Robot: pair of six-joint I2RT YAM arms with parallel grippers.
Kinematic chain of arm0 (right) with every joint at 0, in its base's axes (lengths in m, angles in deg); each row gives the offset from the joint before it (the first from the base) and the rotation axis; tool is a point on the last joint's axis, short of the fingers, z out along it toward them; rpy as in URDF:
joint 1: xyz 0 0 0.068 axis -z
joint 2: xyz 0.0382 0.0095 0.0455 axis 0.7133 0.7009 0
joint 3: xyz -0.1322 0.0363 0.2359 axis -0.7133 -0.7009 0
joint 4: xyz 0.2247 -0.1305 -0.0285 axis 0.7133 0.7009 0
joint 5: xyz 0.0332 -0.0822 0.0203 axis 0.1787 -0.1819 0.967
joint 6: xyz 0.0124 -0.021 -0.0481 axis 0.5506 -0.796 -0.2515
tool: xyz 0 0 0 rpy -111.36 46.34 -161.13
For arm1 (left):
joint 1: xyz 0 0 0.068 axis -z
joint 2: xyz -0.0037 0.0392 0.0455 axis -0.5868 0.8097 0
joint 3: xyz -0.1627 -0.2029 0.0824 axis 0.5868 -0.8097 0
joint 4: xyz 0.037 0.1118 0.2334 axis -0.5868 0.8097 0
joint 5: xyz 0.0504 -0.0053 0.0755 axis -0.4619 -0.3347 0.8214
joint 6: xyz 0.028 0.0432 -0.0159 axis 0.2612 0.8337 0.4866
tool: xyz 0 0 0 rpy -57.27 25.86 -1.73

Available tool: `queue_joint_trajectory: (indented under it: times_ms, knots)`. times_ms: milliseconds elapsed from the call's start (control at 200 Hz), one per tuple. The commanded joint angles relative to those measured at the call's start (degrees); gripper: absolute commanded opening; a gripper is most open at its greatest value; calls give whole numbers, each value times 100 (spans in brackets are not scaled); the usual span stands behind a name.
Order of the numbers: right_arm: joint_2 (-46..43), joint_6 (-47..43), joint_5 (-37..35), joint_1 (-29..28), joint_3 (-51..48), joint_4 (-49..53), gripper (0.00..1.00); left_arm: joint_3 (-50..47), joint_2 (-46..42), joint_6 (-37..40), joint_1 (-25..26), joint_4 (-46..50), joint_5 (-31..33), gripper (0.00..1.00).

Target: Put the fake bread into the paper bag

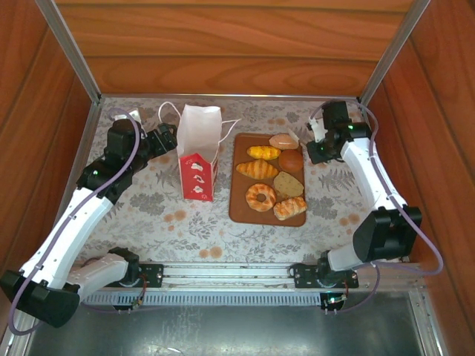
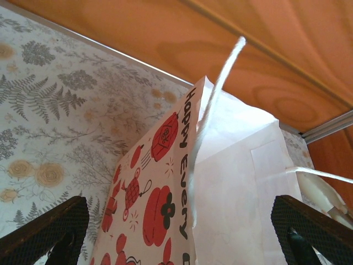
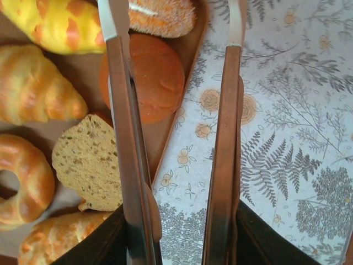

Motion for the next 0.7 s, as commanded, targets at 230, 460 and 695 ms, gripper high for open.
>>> queue_joint_trajectory:
  times_ms: [230, 460, 695]
  knots:
    - [117, -2109, -552, -40, 172, -332, 45, -107, -34, 80, -105, 145, 107, 91]
    - [275, -2813, -665, -76, 280, -319, 49, -118, -24, 86, -123, 150, 68, 91]
    - [364, -3289, -674, -67, 423, -385, 48, -128, -59, 92, -140, 176, 77, 91]
